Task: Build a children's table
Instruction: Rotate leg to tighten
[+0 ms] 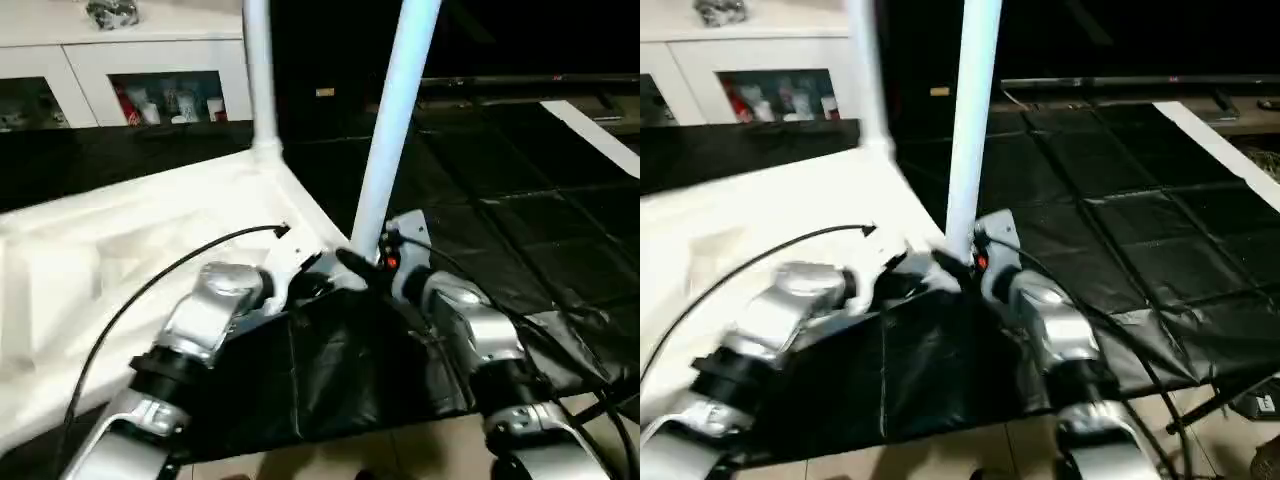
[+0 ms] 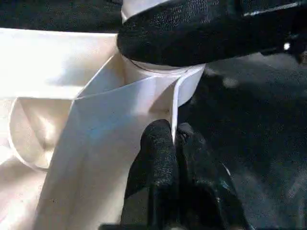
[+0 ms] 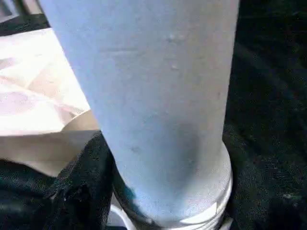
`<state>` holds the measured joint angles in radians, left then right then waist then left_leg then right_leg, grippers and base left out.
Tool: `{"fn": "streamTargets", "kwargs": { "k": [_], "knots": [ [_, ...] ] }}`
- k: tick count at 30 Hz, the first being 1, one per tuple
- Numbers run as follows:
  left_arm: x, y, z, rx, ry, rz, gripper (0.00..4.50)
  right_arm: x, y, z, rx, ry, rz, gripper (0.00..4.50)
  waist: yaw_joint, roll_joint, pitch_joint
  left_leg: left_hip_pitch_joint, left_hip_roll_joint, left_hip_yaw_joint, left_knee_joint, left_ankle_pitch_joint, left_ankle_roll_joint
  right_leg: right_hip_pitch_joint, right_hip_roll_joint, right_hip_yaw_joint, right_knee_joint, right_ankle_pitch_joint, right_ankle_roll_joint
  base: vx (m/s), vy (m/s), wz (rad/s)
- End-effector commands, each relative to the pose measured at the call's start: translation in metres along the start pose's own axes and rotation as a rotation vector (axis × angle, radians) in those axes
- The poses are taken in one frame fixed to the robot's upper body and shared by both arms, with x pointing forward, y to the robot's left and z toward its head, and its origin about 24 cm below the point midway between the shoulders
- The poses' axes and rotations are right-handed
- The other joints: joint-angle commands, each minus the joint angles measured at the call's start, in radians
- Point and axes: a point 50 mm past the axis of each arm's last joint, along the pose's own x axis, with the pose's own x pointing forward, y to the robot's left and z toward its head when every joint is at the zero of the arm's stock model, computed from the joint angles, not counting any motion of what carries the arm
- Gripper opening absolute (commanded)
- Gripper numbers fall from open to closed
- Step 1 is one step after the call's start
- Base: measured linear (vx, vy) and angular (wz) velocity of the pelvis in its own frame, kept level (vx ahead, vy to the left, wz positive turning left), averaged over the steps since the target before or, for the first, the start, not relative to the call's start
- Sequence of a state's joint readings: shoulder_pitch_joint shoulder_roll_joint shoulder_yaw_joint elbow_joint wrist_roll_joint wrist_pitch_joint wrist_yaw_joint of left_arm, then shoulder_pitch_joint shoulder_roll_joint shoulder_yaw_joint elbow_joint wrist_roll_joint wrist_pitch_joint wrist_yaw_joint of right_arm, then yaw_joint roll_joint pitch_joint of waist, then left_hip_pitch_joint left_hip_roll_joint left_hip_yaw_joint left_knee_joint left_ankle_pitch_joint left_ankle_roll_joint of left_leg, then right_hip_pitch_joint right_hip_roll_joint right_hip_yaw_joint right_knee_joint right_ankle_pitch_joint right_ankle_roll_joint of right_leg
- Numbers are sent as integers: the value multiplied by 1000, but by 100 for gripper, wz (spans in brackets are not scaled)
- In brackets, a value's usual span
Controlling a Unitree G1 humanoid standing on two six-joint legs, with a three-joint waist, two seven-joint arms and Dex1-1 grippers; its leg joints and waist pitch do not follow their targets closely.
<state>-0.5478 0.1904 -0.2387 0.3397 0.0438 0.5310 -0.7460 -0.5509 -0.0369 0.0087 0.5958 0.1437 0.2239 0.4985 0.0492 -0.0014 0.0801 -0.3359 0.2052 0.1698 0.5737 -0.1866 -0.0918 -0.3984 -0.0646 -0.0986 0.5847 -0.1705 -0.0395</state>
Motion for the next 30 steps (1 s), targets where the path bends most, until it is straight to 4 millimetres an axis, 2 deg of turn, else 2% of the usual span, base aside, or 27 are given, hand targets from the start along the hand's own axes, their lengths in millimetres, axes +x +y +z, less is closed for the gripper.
{"fn": "streamTargets", "kwargs": {
  "k": [1, 2, 3, 5, 6, 8, 9, 10, 12, 16, 21, 23, 25, 30],
  "knots": [
    [8, -14, 28, 24, -107, -2, 0, 17, 39, -20, 11, 81, 126, 278, 8, -9, -62, -10, 19, -8, -65, -188, 57, 46, -80, 52, -87, -412, -110, 0, 0, 0],
    [8, -14, 28, 28, -102, 4, 0, 18, 42, -20, 3, 78, 139, 278, 9, -4, -63, -12, 20, -7, -65, -172, 58, 47, -80, 53, -83, -375, -123, 0, 0, 0],
    [8, -13, 27, 35, -92, 13, 0, 19, 44, -20, 7, 71, 148, 278, 9, -4, -67, -12, 21, -6, -63, -155, 63, 48, -79, 55, -76, -325, -139, 0, 0, 0],
    [7, -11, 25, 44, -83, 17, 0, 19, 44, -20, 18, 62, 154, 348, 10, -4, -69, -14, 20, -4, -61, -123, 76, 51, -78, 57, -68, -252, -164, 0, 0, 0],
    [6, -11, 23, 51, -75, 14, 0, 19, 43, -20, 21, 55, 150, 348, 11, -2, -68, -15, 19, -3, -60, -114, 82, 53, -78, 57, -66, -226, -176, 0, 0, 0],
    [3, -8, 19, 71, -61, 3, 0, 16, 40, -18, 28, 39, 159, 355, 11, 0, -68, -18, 18, -3, -61, -111, 86, 56, -79, 57, -66, -225, -177, 0, 0, 0],
    [1, -6, 17, 79, -55, -1, 0, 14, 38, -18, 20, 30, 166, 384, 12, 0, -67, -18, 18, -3, -61, -112, 86, 56, -79, 56, -67, -231, -175, 0, 0, 0],
    [-1, -4, 15, 89, -50, -6, 0, 12, 35, -17, 10, 25, 172, 392, 11, -1, -65, -17, 19, -4, -63, -128, 82, 55, -78, 56, -71, -259, -165, 0, 0, 0],
    [-5, 0, 11, 118, -39, -25, 0, 4, 27, -16, -17, 7, 198, 393, 10, 1, -65, -16, 19, -3, -63, -141, 77, 55, -78, 56, -73, -278, -158, 0, 0, 0],
    [-11, 6, 4, 160, -24, -72, 0, -11, 14, -16, -68, -4, 255, 436, 14, 2, -66, -13, 21, -3, -63, -139, 84, 54, -75, 57, -71, -251, -167, 0, 0, 0],
    [-17, 8, -3, 207, -4, -146, 0, -25, 0, -14, -113, -5, 309, 444, 18, 6, -65, -12, 23, -3, -63, -153, 82, 54, -78, 57, -74, -279, -169, 0, 0, 0],
    [-24, 8, -9, 272, 33, -242, 0, -39, -12, -7, -153, 2, 378, 444, 21, 3, -67, -13, 23, -3, -63, -150, 84, 56, -77, 59, -71, -267, -168, 0, 0, 0],
    [-31, 9, -16, 328, 79, -327, 0, -51, -18, -3, -204, 40, 472, 444, 24, 5, -68, -13, 25, -3, -61, -147, 94, 56, -76, 58, -69, -250, -177, 0, 0, 0],
    [-38, 9, -22, 381, 118, -425, 0, -63, -21, 0, -269, 113, 600, 444, 45, 4, -69, -9, 28, 0, -60, -142, 93, 54, -75, 56, -66, -240, -188, 0, 0, 0]
  ]
}}
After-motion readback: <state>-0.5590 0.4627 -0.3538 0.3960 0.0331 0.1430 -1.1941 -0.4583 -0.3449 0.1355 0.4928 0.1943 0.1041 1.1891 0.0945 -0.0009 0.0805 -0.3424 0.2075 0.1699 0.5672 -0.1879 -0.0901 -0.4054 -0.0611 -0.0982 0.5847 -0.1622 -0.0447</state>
